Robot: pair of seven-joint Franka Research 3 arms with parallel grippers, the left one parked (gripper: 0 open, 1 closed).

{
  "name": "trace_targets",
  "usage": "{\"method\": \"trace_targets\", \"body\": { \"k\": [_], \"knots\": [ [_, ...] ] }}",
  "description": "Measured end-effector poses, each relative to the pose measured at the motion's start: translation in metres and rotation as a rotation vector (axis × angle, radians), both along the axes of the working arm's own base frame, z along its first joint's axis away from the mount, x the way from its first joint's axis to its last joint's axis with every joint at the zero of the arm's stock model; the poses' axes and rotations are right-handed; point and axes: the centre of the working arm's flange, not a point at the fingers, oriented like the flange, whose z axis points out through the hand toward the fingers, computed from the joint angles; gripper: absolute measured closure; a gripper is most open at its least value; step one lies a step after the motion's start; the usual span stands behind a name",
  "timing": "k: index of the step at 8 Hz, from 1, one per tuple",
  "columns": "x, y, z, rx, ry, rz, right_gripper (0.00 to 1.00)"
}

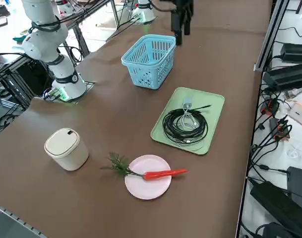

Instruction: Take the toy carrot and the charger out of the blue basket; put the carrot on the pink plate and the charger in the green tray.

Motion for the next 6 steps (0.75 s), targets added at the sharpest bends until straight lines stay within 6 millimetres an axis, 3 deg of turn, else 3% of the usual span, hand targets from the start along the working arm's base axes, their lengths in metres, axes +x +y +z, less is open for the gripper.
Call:
{"method": "trace_targets", "body": {
  "k": [2, 3, 6],
  "knots": [
    [-0.033, -0.027, 0.046, 0.010, 0.019, -0.016, 0.00],
    [-0.041, -0.030, 0.052, 0.035, 0.040, -0.021, 0.00],
    [-0.041, -0.040, 0.036, 0.076, 0.093, -0.045, 0.00]
  ]
}}
